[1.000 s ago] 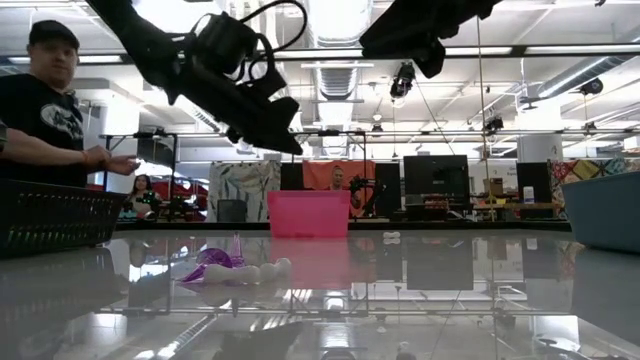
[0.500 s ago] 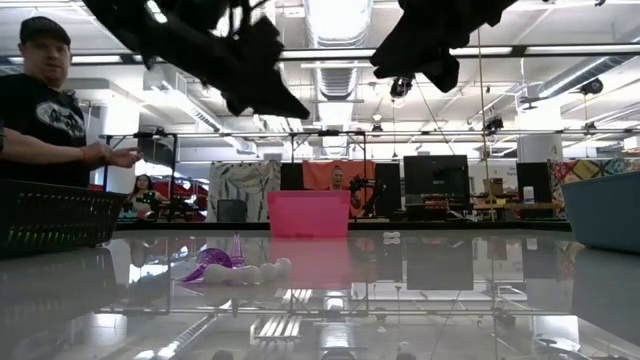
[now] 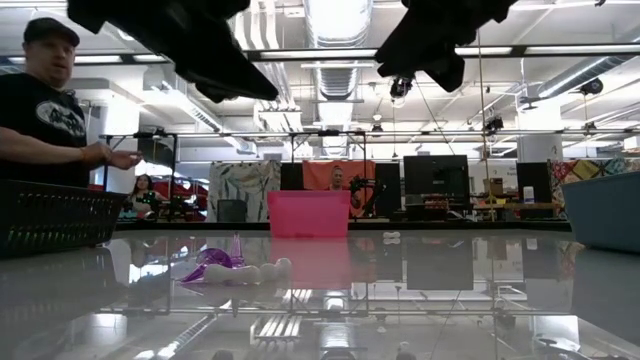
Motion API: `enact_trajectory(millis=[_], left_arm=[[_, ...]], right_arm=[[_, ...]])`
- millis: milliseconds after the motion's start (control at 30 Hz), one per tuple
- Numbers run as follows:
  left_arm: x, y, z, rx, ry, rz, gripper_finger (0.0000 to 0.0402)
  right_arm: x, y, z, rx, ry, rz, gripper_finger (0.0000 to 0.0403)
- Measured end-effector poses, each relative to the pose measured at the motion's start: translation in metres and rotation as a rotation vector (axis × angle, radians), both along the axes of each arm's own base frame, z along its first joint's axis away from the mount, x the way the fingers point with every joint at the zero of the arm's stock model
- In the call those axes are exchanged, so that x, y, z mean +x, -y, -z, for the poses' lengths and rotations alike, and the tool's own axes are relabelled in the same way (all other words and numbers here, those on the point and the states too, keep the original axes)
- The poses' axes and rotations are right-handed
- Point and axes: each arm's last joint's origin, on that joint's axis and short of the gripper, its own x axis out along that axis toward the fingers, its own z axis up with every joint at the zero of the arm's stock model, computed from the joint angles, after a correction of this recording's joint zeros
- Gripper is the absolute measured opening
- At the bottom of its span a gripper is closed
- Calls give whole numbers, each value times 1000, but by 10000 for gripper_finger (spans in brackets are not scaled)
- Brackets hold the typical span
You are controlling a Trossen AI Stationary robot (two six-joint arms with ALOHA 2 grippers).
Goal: Sort Halloween decoration
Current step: Put the witch hat toy into the blue bin
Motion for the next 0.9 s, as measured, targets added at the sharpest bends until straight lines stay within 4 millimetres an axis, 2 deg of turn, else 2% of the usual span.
enact_trajectory(millis=[133, 433, 767, 900], left_arm=[[-1, 21, 6, -22, -24, 133, 0], [6, 48, 27, -8, -47, 223, 4], [15, 73, 58, -56, -78, 316, 80], [18, 81, 71, -68, -93, 324, 93]], right_arm=[[-1, -6, 0, 0, 0, -21, 89], [-3, -18, 0, -1, 0, -62, 89], [-3, -22, 2, -3, -6, -76, 89], [0, -23, 7, -11, -25, -79, 89]])
